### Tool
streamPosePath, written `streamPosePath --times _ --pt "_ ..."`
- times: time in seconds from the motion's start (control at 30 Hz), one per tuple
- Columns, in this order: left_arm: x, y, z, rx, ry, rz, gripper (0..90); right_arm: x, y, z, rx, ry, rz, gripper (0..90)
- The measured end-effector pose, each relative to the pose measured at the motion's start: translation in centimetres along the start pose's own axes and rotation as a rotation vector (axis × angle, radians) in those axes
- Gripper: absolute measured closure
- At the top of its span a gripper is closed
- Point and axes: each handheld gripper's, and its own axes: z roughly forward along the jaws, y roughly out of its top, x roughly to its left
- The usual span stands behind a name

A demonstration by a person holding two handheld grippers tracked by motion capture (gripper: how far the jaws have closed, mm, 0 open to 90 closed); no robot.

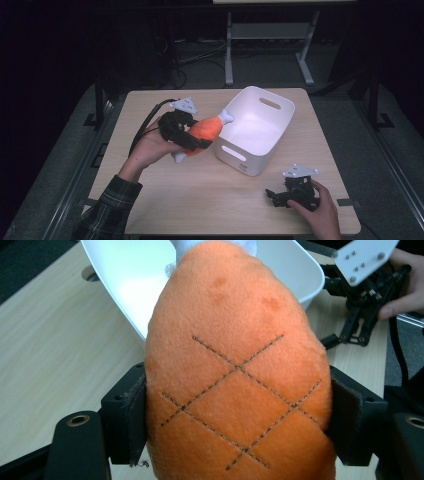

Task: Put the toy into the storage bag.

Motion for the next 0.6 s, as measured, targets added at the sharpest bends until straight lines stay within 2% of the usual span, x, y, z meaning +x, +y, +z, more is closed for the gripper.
streamPosePath --times 0.17,0.6 --pt "0.4 1.6 0.5 0.003 0.021 0.004 24.3 0.0 0.0 0.0 0.000 0.000 0.001 0.0" --pt "1.2 4.6 1.8 0.012 0.060 0.016 24.3 0.0 0.0 0.0 0.001 -0.001 0.000 0.0"
